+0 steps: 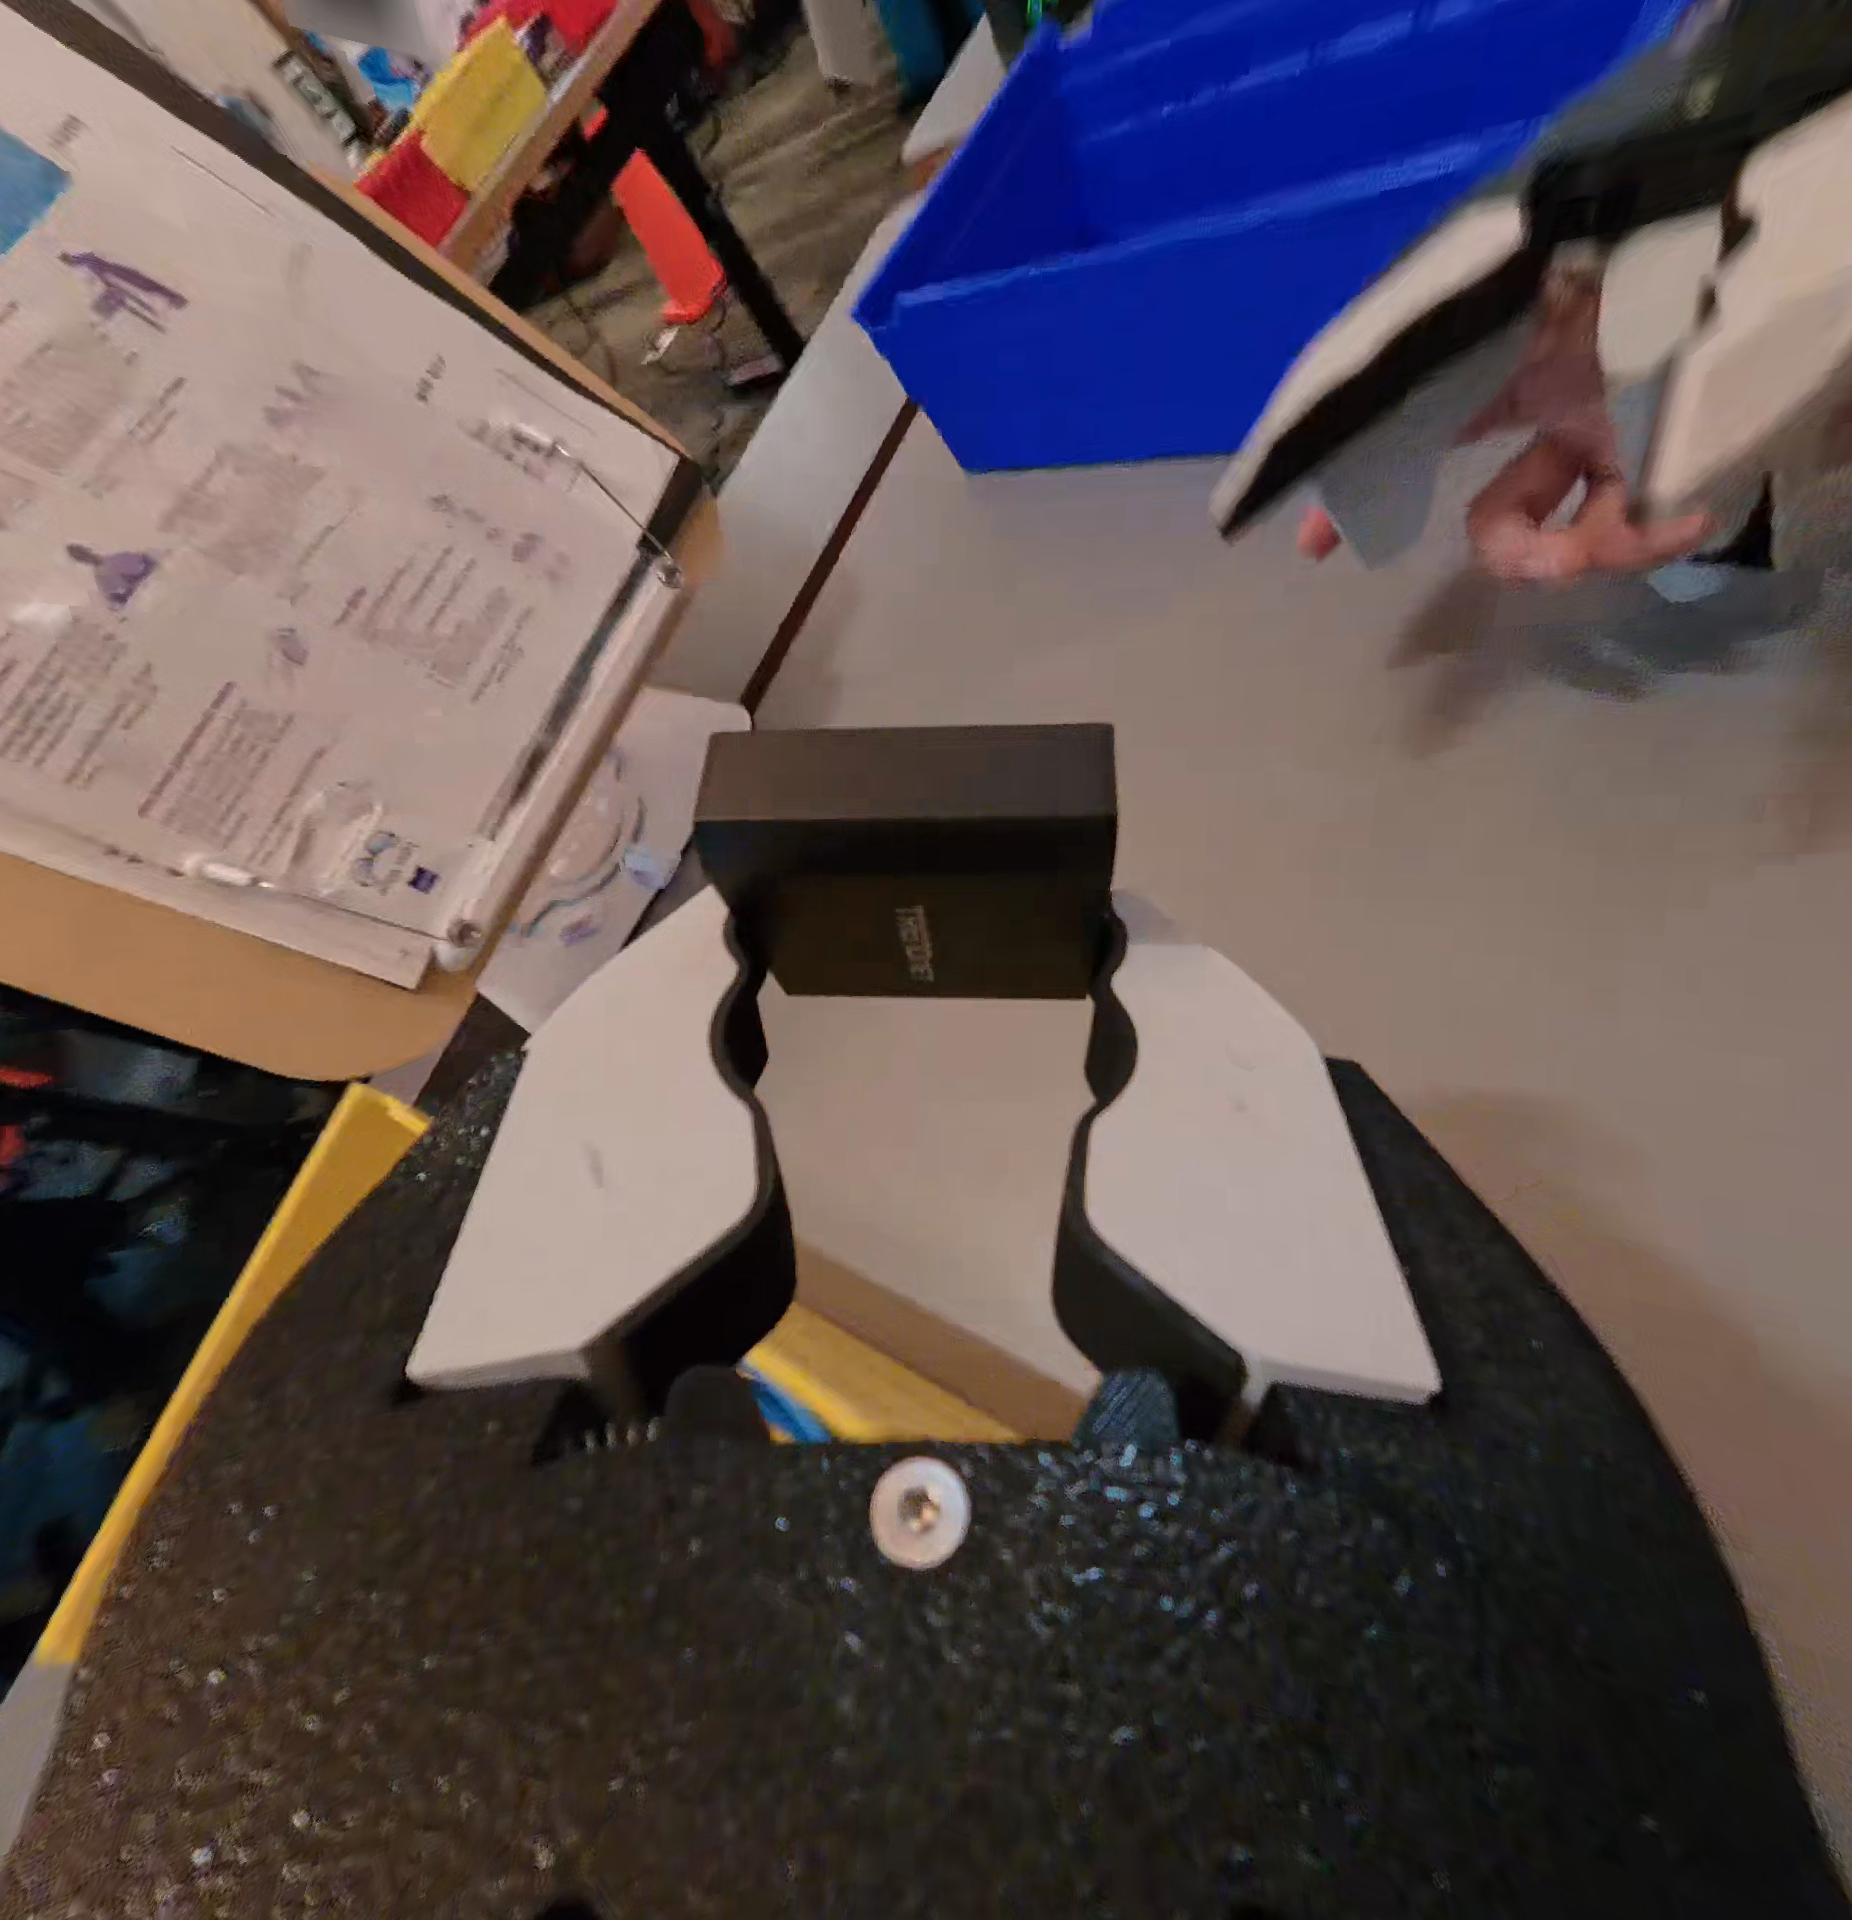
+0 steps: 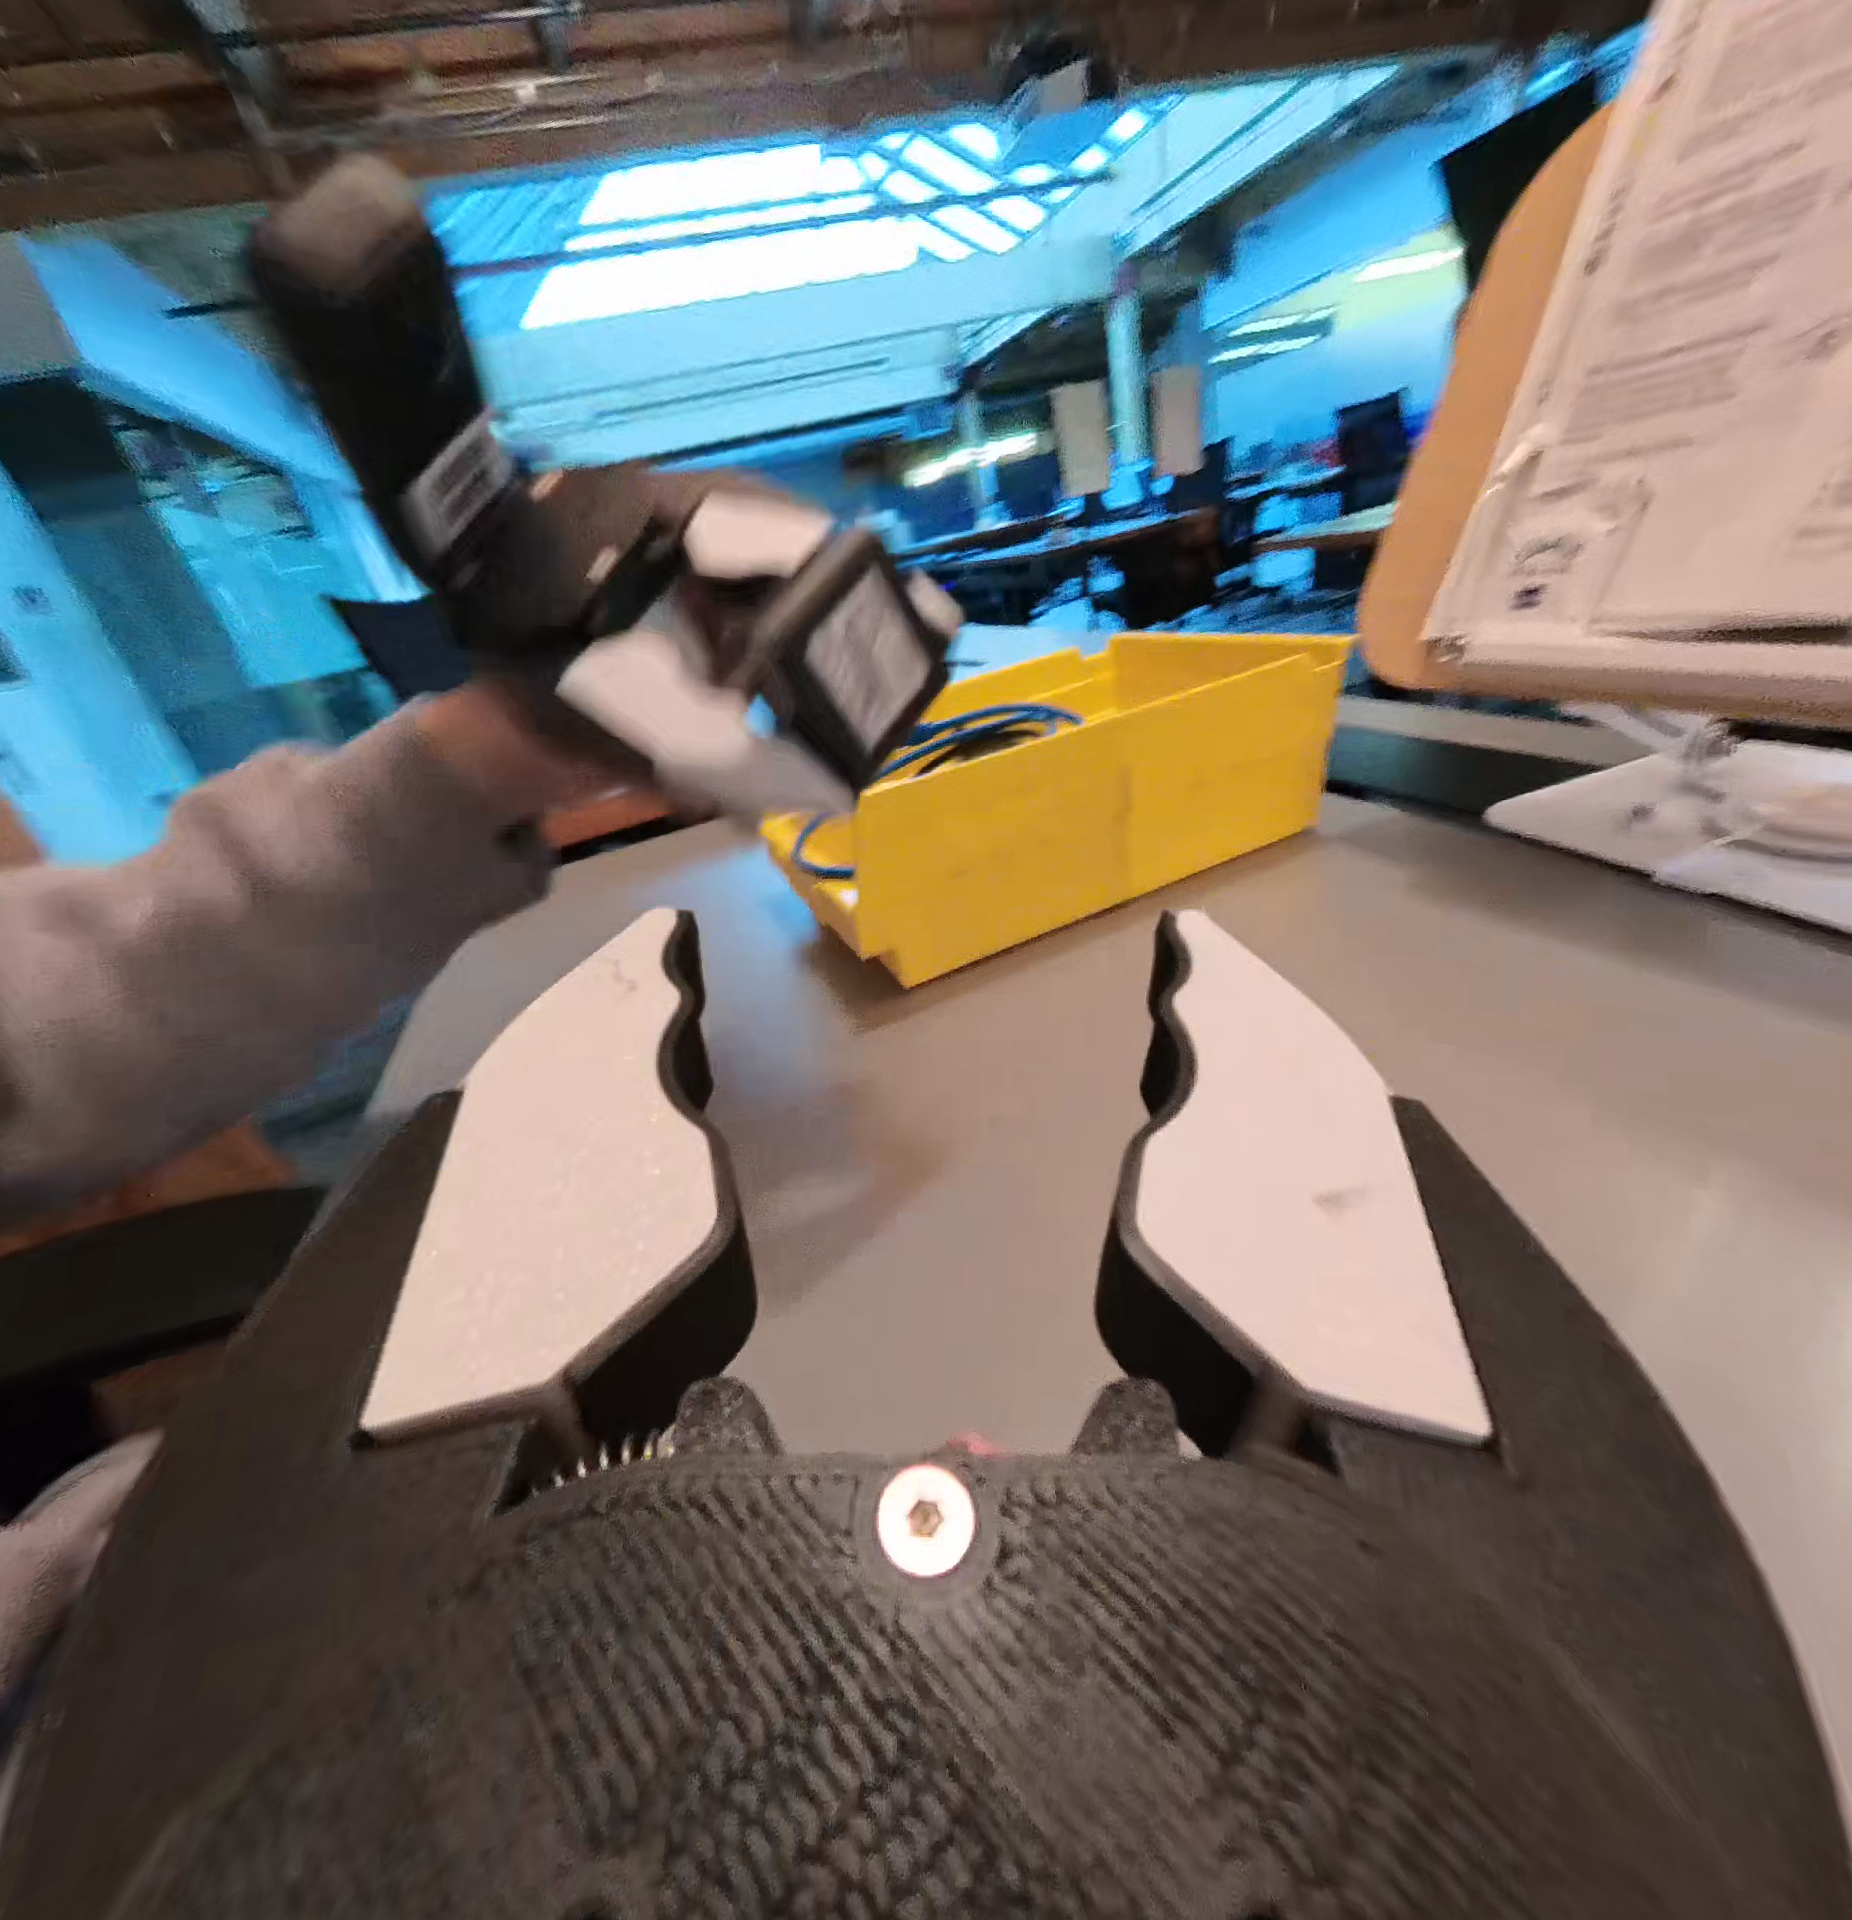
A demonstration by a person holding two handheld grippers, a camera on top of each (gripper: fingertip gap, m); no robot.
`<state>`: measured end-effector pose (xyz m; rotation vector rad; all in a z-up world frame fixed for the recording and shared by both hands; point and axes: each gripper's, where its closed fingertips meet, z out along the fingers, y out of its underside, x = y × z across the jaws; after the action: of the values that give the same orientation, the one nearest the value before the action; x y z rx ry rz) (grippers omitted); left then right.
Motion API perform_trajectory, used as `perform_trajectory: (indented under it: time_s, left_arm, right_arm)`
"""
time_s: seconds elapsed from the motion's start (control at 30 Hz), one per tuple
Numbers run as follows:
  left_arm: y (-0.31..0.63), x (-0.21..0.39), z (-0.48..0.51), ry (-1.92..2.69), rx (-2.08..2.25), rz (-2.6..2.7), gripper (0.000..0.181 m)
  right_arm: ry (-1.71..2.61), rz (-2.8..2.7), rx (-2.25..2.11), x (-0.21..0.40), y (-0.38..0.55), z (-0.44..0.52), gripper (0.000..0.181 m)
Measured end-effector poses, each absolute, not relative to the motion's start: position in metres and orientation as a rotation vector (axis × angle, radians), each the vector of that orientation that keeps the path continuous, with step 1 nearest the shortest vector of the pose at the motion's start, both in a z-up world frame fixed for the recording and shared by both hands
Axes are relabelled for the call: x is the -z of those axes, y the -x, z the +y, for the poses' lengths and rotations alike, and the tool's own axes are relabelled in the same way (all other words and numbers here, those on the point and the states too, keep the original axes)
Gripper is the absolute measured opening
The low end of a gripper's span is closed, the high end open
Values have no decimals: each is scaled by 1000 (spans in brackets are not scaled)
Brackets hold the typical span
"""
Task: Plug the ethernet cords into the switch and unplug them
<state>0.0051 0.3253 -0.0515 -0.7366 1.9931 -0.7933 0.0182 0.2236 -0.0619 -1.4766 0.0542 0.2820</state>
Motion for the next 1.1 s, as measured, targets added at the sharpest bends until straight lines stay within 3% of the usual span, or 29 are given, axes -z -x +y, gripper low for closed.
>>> perform_trajectory:
  time_s: [0.13,0.27,0.37,0.43,0.57,0.63,0.7,0.93,1.0,1.1]
  left_arm:
    - [-11,102,302,725,457,1924,59]
    - [-19,117,294,597,183,1850,59]
    - [-20,113,283,496,151,1770,59]
    - [-20,116,276,447,138,1779,59]
    - [-21,115,270,422,175,1742,59]
    - [-16,109,262,404,320,1737,57]
    - [-7,104,253,530,645,1779,67]
    - [32,69,237,1234,2222,1756,66]
    - [43,74,227,1280,2373,1837,59]
    - [58,74,200,1303,2536,1983,75]
  right_arm:
    - [1494,110,-217,68,-18,245,74]
    - [1552,62,-225,82,0,265,67]
    - [1565,42,-182,87,1,270,50]
    - [1572,17,-137,88,-1,271,28]
    - [1619,-50,-130,91,-3,268,24]
    - [1563,-105,-111,83,-1,260,24]
    - [1501,-156,-82,75,-1,251,24]
    - [1277,-462,-42,54,32,222,24]
    - [1214,-509,-83,46,43,215,24]
    - [1218,-583,-26,47,50,214,24]
